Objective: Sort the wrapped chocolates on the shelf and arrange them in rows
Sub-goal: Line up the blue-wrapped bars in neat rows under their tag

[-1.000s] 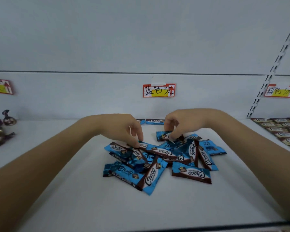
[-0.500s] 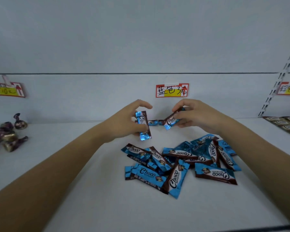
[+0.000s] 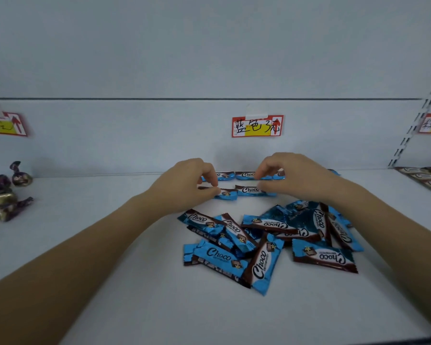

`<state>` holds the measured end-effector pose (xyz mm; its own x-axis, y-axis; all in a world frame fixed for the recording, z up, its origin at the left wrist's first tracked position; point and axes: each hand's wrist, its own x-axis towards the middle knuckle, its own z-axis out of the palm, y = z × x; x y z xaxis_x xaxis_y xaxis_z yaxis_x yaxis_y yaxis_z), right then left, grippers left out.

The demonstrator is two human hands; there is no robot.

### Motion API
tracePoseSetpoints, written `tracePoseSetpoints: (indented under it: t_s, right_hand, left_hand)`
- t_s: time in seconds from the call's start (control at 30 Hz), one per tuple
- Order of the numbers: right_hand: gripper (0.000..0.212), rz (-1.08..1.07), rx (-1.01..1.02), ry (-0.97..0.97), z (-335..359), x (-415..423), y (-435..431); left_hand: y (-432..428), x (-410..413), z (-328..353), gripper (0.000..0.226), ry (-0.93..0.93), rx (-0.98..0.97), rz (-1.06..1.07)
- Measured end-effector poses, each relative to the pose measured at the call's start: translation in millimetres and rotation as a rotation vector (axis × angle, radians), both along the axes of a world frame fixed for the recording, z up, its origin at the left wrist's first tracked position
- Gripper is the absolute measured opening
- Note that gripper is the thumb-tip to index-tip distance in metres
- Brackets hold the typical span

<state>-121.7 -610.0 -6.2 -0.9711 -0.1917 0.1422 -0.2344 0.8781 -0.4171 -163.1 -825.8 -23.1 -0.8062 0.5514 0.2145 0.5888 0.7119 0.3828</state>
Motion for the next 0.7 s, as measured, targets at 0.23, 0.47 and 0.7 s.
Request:
tracePoseSetpoints:
  t_s: [0.23,0.47,0.7]
  right_hand:
    - [0.013,0.043,0.11,-0.079,-3.2,-1.5,0.3]
    - [0.018,0.017,0.159,-0.02,-4.2,-4.2,5.8]
    - [0.022,0.009,0.172,0.03,-7.9,-6.3,-0.2]
  left_hand:
    - [1.9,2.8,-4.1,0.015,0.119,-0.12,-0.067]
    - [7.5,-0.2,-7.1,0.027,0.159,-0.149,-0.033]
    - [10.1,-1.8,-8.8,0.028,0.179,-0.156,0.03]
